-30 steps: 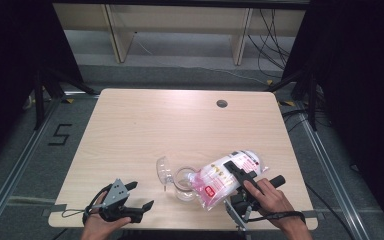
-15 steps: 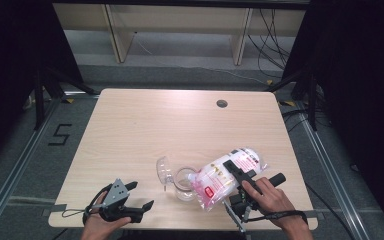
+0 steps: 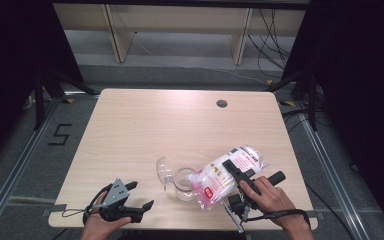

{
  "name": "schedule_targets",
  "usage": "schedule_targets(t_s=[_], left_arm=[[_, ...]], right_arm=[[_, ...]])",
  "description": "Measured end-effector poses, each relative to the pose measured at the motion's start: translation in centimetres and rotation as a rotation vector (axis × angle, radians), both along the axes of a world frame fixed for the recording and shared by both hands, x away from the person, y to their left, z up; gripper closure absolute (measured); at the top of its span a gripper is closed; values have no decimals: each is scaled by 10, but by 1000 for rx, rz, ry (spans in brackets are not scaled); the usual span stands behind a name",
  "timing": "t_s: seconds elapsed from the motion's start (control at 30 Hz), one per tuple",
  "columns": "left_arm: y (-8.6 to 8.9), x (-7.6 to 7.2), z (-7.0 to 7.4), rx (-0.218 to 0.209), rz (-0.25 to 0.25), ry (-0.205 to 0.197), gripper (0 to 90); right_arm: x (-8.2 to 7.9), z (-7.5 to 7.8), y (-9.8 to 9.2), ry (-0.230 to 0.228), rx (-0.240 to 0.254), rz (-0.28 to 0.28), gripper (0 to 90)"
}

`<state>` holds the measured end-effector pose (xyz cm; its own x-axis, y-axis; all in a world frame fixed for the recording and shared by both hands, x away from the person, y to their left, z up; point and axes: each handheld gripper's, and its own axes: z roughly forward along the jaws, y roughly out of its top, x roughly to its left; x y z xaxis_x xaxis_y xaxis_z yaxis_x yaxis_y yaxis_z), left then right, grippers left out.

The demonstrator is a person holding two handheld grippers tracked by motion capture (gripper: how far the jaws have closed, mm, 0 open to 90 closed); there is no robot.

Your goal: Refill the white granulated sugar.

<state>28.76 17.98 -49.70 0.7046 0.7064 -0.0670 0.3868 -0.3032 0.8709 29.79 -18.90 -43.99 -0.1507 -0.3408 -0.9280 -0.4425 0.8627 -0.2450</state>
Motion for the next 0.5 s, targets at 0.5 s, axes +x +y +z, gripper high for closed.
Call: schedule_targets(t_s=[0.5], left_arm=[[0, 0, 1, 11, -2, -3, 157]], right_arm=[[1, 0, 3, -11, -40, 18, 532]])
